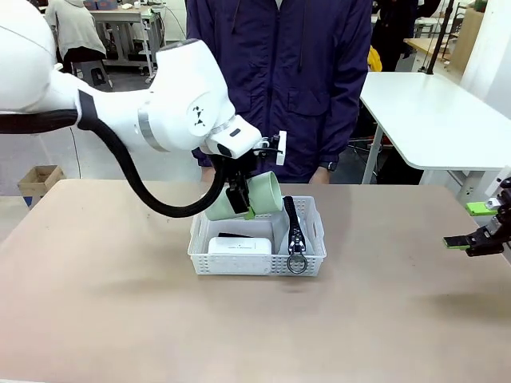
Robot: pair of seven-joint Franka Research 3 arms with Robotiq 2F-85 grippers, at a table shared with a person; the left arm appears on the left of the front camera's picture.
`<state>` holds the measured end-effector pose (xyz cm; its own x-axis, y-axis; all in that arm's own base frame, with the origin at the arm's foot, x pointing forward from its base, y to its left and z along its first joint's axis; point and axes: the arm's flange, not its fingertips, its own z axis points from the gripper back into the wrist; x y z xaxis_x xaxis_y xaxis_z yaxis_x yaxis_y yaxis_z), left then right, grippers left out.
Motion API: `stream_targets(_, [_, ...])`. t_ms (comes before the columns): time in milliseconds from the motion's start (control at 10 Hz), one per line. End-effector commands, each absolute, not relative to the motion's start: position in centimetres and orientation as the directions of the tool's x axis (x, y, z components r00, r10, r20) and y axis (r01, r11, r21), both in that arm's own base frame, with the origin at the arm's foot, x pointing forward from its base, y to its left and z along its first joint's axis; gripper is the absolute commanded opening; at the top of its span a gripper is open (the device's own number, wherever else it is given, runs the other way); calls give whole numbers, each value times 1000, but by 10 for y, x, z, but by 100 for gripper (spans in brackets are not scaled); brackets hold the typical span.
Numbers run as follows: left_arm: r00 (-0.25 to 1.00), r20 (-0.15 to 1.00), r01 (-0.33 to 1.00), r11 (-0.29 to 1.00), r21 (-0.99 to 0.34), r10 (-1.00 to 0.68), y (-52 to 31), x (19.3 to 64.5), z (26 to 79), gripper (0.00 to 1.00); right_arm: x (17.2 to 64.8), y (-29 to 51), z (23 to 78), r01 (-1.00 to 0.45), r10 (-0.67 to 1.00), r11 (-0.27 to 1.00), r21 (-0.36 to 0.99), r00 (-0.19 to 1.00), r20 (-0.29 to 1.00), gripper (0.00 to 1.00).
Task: Efficiently arrange items inside the basket to fit them all.
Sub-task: Pick up the Reusable plastic cup and place it inside the Organizing basket.
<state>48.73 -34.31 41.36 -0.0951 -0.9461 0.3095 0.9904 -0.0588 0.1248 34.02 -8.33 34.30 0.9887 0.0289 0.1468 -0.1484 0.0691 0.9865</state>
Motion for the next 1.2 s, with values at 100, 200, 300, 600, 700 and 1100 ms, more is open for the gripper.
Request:
stream_targets(100, [2,237,997,20,76,-972,-354,502,399,87,336,-86,344,-165,44,65,984,986,163,100])
stream_targets(200, [-3,218,999,9,51,-976,-355,506,389,87,336,-86,344,-165,44,65,984,986,163,100])
stream_targets(300, [-2,196,999,5,35,-981,-357,508,379,87,336,-86,344,-165,44,65,984,986,163,100])
stream_targets(600, [1,134,1000,3,20,-991,-360,512,363,87,336,-86,344,-165,44,65,984,986,163,100])
stream_targets(700, [5,119,1000,7,21,-993,-362,515,360,87,336,-86,344,-165,44,65,984,986,163,100])
stream_targets(1100, [39,94,999,40,17,-995,-366,526,353,87,336,-86,344,-165,44,65,984,986,163,100])
